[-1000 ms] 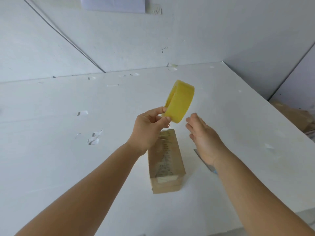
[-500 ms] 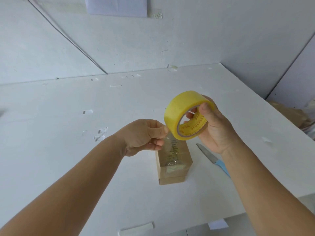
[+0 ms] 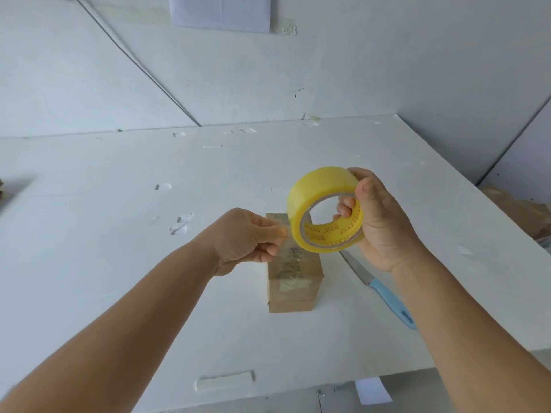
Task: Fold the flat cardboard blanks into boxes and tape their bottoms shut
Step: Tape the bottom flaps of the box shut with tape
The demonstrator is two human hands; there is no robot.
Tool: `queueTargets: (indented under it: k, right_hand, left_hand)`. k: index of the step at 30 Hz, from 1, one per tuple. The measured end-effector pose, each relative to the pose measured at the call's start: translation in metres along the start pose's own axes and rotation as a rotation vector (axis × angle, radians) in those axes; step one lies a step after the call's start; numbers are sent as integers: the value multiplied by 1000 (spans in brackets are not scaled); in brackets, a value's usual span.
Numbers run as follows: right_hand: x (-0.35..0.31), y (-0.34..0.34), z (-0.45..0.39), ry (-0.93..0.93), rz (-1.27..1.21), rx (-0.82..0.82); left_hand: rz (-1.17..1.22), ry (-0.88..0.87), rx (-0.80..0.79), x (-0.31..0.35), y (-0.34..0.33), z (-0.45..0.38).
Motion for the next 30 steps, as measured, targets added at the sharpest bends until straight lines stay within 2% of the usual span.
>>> queueTargets:
  k: [4,6,12,30]
  right_hand:
    - [-12,28,6,59,435,45]
    - [-13,38,9,26,620,22]
    - [0,47,17,-53,873,-50]
    - [28,58,24,-128,950,-84]
  left_hand:
    - [-129,-4,112,-4,19,11]
    - [-171,9,144,-10,27,15]
    - [-315,13,198,-26,24,16]
    - [-325,22,199,-46,30,8]
Point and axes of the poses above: each hand's wrist, its own z-axis away from the middle knuckle, its own y-axis out of the back of the hand, x = y × z, the point moved 4 cm from there along -z, towards the middle knuckle, and after that the axes turned 1 degree about -y, right-handed, at the moved point
